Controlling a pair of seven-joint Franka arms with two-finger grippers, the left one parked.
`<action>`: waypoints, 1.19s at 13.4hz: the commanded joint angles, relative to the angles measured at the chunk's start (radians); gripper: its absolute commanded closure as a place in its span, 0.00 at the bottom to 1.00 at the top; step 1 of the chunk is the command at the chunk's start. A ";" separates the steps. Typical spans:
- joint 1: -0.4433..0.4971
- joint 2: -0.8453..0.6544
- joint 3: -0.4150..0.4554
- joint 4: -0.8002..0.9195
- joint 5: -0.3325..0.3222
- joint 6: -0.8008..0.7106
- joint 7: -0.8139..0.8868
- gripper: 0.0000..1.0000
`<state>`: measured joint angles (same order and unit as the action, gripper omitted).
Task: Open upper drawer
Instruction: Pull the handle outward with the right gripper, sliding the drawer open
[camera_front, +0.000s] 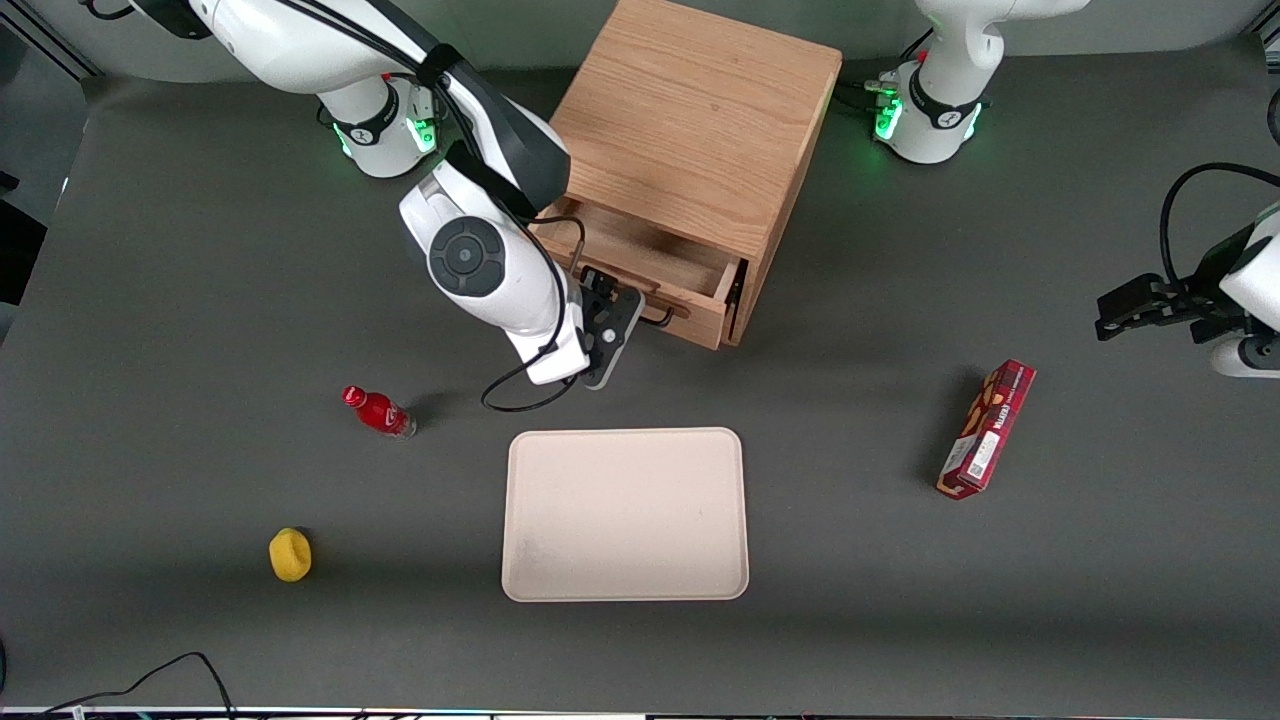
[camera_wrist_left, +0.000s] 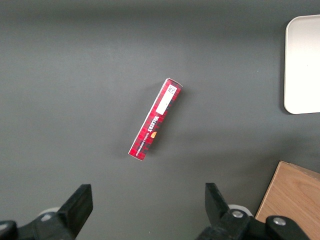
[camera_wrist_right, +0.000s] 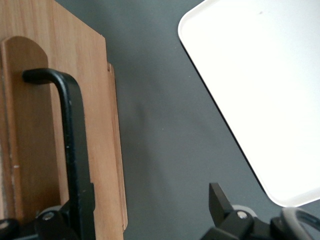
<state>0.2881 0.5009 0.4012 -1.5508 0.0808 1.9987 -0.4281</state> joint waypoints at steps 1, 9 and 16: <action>0.016 0.008 -0.060 0.014 0.063 -0.001 -0.050 0.00; 0.020 0.002 -0.131 0.035 0.168 -0.001 -0.069 0.00; 0.022 0.001 -0.179 0.052 0.182 0.011 -0.069 0.00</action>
<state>0.2961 0.5012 0.2497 -1.5134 0.2372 2.0007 -0.4731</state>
